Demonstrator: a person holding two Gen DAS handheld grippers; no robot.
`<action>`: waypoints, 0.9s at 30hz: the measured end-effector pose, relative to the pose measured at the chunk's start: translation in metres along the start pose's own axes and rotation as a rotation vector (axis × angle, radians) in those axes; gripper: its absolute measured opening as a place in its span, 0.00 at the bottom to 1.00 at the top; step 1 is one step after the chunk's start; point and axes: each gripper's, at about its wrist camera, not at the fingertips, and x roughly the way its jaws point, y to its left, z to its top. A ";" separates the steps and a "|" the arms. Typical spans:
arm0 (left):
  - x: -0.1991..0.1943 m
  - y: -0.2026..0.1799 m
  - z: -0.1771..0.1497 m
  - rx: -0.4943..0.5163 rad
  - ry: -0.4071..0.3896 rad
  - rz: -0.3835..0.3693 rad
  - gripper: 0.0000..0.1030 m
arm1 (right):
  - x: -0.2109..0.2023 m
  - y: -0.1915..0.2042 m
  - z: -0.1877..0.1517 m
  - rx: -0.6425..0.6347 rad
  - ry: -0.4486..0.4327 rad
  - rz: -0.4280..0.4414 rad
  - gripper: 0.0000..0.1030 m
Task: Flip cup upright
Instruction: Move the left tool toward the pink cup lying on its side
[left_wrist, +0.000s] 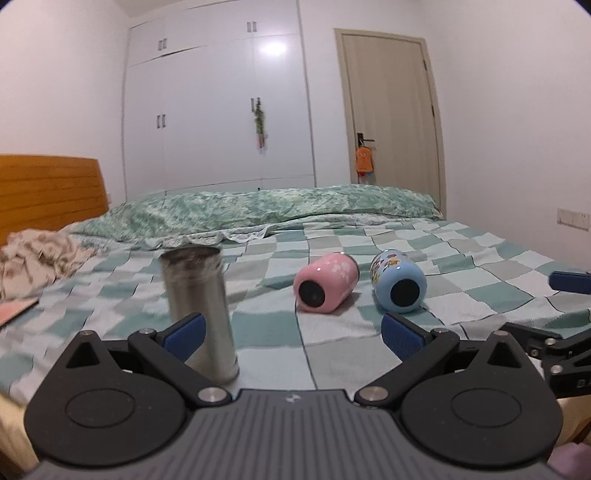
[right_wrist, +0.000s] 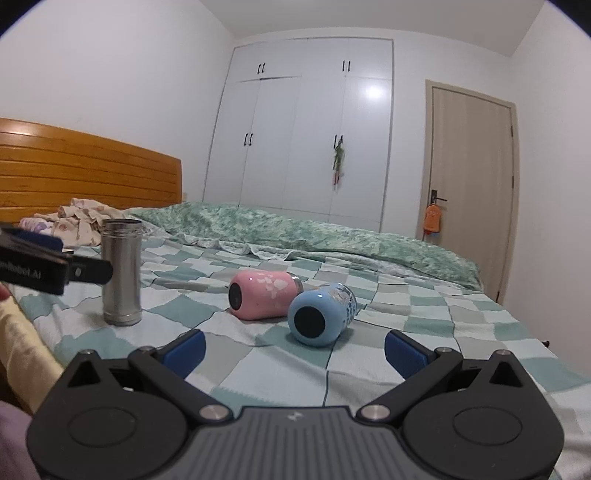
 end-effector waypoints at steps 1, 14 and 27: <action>0.006 -0.002 0.006 0.010 0.006 -0.005 1.00 | 0.008 -0.004 0.004 0.000 0.003 0.003 1.00; 0.118 -0.030 0.068 0.092 0.198 -0.048 1.00 | 0.107 -0.065 0.049 -0.023 0.071 0.099 1.00; 0.237 -0.062 0.088 0.244 0.411 0.014 1.00 | 0.213 -0.124 0.068 0.020 0.171 0.278 1.00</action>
